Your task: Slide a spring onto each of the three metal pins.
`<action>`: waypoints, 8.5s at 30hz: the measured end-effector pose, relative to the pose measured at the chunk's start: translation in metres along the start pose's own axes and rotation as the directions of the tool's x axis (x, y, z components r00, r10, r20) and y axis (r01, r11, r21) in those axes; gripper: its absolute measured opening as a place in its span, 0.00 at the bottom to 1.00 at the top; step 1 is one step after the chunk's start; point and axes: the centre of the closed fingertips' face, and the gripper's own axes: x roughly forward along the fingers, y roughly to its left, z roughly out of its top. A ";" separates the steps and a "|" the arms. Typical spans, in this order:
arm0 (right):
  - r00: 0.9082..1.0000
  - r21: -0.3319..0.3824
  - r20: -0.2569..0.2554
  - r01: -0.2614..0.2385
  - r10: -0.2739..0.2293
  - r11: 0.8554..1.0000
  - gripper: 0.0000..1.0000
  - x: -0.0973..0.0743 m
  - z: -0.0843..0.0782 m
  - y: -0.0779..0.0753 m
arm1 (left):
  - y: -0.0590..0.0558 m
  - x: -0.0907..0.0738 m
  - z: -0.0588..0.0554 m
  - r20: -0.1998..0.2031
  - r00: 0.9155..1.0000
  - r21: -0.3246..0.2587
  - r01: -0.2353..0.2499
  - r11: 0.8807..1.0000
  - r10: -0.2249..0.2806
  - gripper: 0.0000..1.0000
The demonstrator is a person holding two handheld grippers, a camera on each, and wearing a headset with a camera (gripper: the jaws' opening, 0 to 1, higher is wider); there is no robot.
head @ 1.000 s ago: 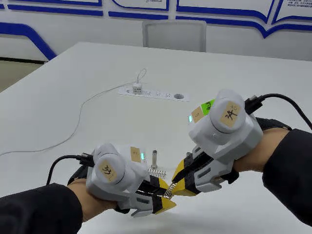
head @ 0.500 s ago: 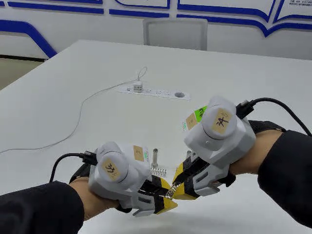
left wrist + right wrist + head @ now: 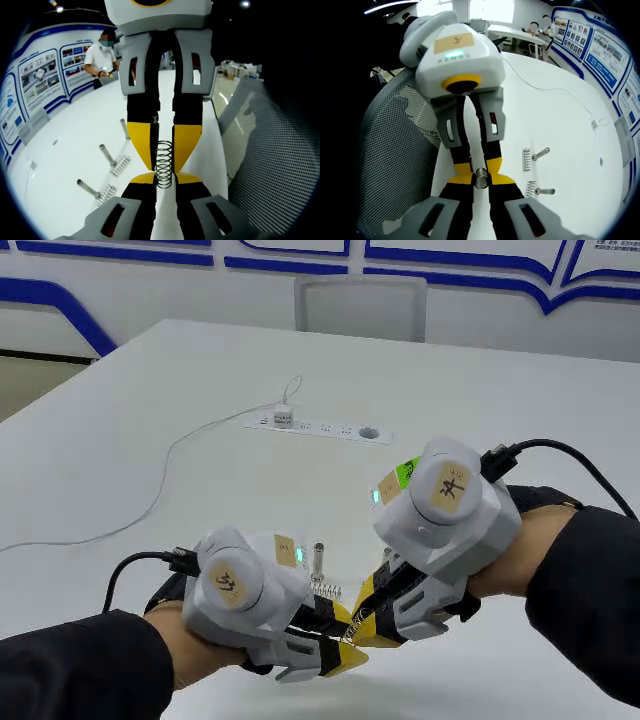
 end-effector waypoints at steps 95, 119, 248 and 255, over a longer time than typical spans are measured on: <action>0.931 0.248 -0.350 0.194 -0.099 0.949 0.12 -0.031 -0.140 -0.122 | 0.030 -0.059 -0.036 0.033 0.974 -0.232 -0.210 0.950 0.223 0.52; 0.921 0.254 -0.381 0.181 -0.074 0.950 0.17 -0.011 -0.157 -0.121 | 0.030 -0.059 -0.037 0.033 0.974 -0.237 -0.210 0.949 0.224 0.51; 0.992 -0.065 -0.127 -0.037 0.028 0.997 0.11 -0.006 0.009 -0.022 | 0.027 -0.035 -0.006 0.035 0.989 -0.076 -0.141 0.987 0.144 0.12; 0.994 -0.086 -0.104 -0.029 0.020 0.996 0.11 -0.009 0.021 -0.019 | 0.026 -0.034 -0.006 0.035 0.989 -0.072 -0.138 0.988 0.141 0.12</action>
